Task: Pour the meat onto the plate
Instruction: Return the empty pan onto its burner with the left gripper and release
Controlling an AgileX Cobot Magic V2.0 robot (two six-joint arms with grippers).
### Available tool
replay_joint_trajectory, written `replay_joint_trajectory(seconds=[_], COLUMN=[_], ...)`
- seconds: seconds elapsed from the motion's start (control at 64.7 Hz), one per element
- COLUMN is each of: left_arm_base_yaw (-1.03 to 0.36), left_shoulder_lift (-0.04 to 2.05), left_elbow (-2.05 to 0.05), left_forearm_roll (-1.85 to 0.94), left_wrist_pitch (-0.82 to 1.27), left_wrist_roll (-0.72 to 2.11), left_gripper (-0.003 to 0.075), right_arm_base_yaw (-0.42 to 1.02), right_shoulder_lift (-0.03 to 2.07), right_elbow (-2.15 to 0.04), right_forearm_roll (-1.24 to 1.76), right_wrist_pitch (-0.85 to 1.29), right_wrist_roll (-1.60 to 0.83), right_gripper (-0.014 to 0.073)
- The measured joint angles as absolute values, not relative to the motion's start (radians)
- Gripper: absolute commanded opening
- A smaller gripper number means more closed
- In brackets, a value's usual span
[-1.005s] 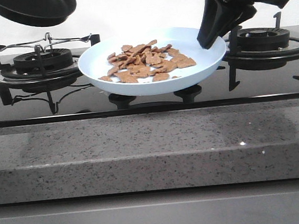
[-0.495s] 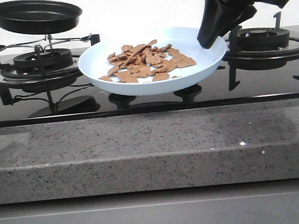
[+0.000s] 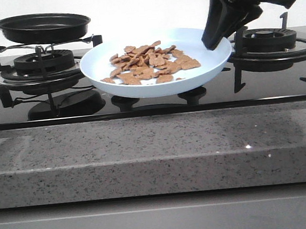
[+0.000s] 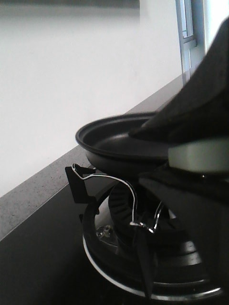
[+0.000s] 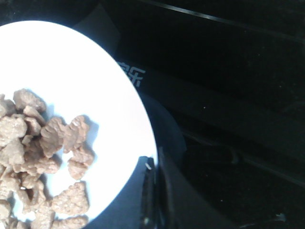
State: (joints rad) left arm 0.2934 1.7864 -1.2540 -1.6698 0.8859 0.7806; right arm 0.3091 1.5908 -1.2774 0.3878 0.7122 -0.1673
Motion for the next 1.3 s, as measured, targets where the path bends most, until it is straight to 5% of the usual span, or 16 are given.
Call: replay_joint_trajectory(seconds=[0.155, 0.34, 0.99, 1.299], left_arm_base_yaw=[0.293, 0.293, 0.435, 0.211], left_shoulder_lift=[1.786, 1.786, 1.644, 1.343], left_elbow=[-1.254, -1.255, -1.370, -1.365], left_forearm_roll=[-1.634, -1.611, -1.114, -0.628], left_wrist_pitch=[0.894, 0.900, 1.005, 0.917], left_wrist_roll=[0.781, 0.781, 0.606, 0.431], left_gripper=[0.0448, 0.0570, 0.0567, 0.0567], right_arm_base_yaw=[0.309, 0.309, 0.309, 0.309], right_shoulder_lift=[1.591, 1.591, 1.591, 1.591], right_elbow=[-1.277, -1.277, -1.277, -1.277], right_forearm_roll=[0.388, 0.388, 0.388, 0.388], right_wrist_pitch=[0.712, 0.712, 0.712, 0.712], right_wrist_roll=[-0.167, -0.167, -0.167, -0.167], right_gripper=[-0.0111, -0.0111, -0.0111, -0.0111])
